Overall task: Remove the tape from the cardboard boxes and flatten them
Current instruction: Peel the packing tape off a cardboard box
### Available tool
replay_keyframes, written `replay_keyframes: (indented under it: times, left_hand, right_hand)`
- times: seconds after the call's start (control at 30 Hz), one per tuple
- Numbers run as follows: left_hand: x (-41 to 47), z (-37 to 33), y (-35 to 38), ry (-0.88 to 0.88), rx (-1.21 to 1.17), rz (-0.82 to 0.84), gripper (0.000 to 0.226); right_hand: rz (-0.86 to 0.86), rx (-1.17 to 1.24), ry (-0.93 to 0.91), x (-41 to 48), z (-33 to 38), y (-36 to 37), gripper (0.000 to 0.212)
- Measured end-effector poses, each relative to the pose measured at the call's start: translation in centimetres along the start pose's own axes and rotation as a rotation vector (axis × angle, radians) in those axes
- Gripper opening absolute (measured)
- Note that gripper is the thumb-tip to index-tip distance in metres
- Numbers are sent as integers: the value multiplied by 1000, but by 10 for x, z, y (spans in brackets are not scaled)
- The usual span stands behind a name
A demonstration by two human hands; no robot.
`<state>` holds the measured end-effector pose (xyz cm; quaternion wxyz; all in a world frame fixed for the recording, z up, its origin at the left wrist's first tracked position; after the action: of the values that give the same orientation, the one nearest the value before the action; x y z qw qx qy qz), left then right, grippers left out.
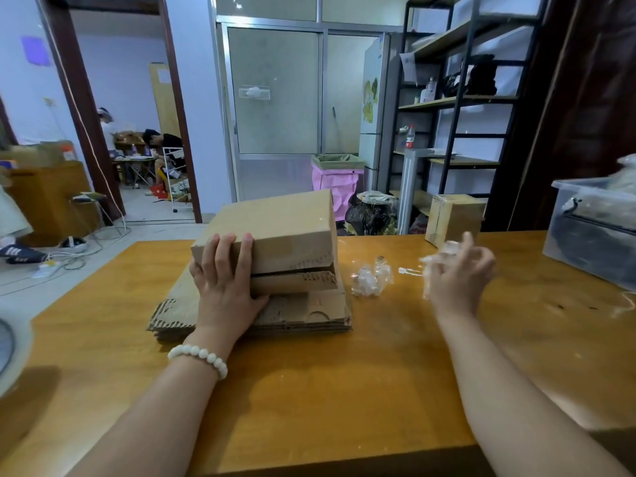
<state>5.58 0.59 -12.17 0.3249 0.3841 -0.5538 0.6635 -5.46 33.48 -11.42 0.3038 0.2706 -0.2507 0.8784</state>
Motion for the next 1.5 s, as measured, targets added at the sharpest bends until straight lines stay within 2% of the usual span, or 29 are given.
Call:
replay_keyframes:
  times: [0.13,0.2,0.3,0.4,0.47,0.6,0.7,0.77,0.83,0.9,0.97,1.03,1.07,1.17,1.23,1.4,1.5]
  left_hand:
    - [1,-2,-2,30,34,13,124]
    - [2,-2,-3,37,47,19,123]
    - [3,-3,-3,24,55,39,124]
    - [4,-6,-4,2,84,63,125]
    - [5,-9,-4,-7,92,72,128]
    - [6,-13,-3,-14,99,78,131]
    - [5,-13,-3,-17,106,79,131]
    - [4,-12,-3,-17,105,76,132]
    - [4,-12,-2,-17,104,74,132]
    - [4,-12,-2,-16,105,71,131]
    - [4,-11,-2,-17,110,65,129]
    - [4,-11,-2,-16,110,63,129]
    - [4,-12,-2,-16,106,61,129]
    - [3,-14,-2,-18,102,47,130]
    - [4,-14,-2,-21,102,41,130]
    - [4,-13,-1,-17,94,47,127]
    - [4,-14,-1,-13,98,28,126]
  right_hand:
    - [557,-391,-121,-14,0,39,82]
    - [792,-475,-117,-22,-8,51,87]
    - [904,-398,-19,-24,-12,51,97]
    - [899,-229,48,-29,-2,47,105]
    - [853,-184,43,-31,5,49,99]
    - [792,-416,-136,-37,17,60,67]
    - [766,-504,-184,-35,12,69,43]
    - [646,-523,-109,-28,6,63,36]
    - [475,-425,67,-18,2,44,37]
    - [403,-453,139,-9,-6,29,37]
    - [486,-531,74,-5,-10,24,54]
    - [627,-457,40,-9,-13,31,82]
    - [686,-389,37,-12,-14,35,87]
    - [737,-67,70,-19,-10,39,69]
    - [613,84,98,-17,-7,36,55]
    - [389,-345,-76,-12,-8,27,45]
    - [242,-262,-178,-13,1,21,36]
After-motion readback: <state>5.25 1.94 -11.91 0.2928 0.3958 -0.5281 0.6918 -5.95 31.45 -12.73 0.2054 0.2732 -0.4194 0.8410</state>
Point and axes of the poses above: each hand's wrist, its own x-axis towards the middle knuckle, its own y-axis out of the palm, z = x × y, the point moved 3 cm from there along x, towards the middle knuckle, and after that the axes turned 11 degrees about x, right-handed, at the moved point
